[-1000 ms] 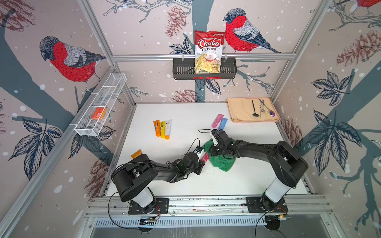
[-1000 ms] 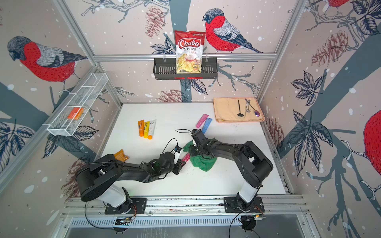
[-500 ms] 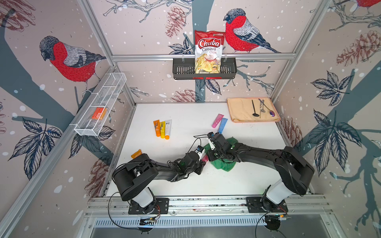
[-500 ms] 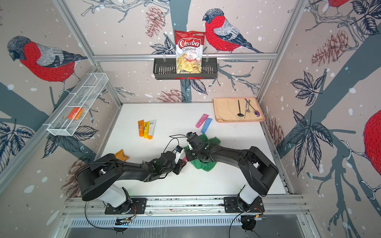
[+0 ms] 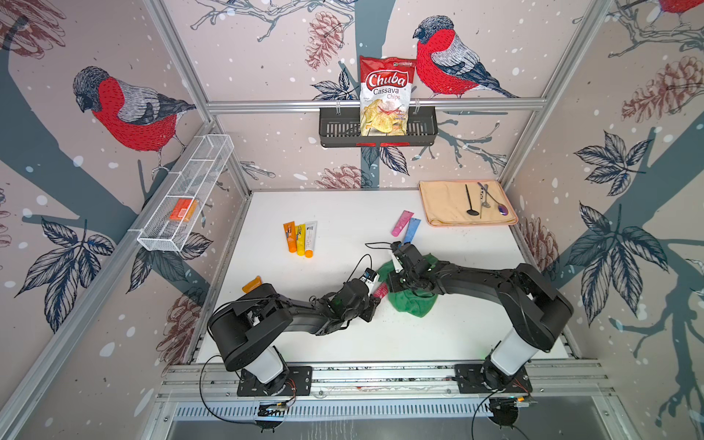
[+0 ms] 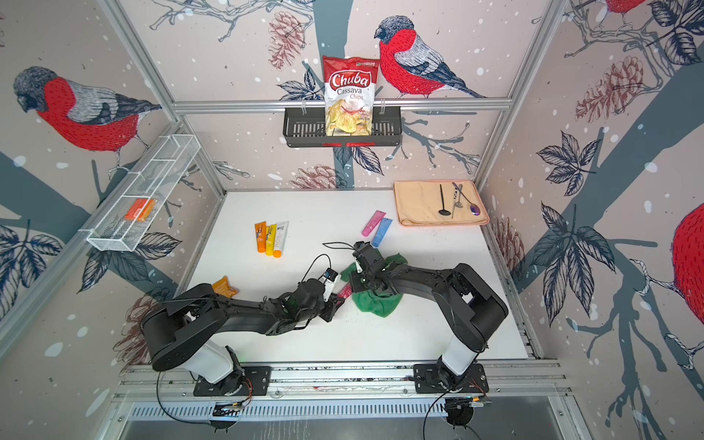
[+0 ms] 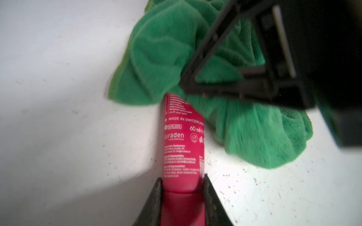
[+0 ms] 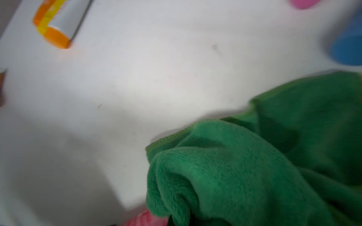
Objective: Wipe the surface of the toothpaste tube
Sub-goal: Wipe the dirt from the toothpaste tube, then place the toothpaste at the center of the board.
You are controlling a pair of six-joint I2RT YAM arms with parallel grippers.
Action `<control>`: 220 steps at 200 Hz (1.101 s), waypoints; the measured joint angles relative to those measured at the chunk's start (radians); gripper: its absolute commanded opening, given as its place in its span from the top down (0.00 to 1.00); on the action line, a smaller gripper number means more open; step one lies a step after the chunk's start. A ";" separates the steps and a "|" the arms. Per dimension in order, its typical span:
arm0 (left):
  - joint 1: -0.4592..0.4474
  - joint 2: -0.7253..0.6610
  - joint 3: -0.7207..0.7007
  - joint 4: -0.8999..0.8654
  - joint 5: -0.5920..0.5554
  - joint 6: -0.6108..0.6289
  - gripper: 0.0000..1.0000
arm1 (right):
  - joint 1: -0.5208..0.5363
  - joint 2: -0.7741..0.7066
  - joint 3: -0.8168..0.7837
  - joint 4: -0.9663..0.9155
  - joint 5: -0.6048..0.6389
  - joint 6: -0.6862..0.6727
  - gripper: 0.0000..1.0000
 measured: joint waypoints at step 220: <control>0.276 0.604 1.052 -0.389 -0.033 0.021 0.91 | -0.068 -0.291 -0.278 0.094 0.307 0.061 1.00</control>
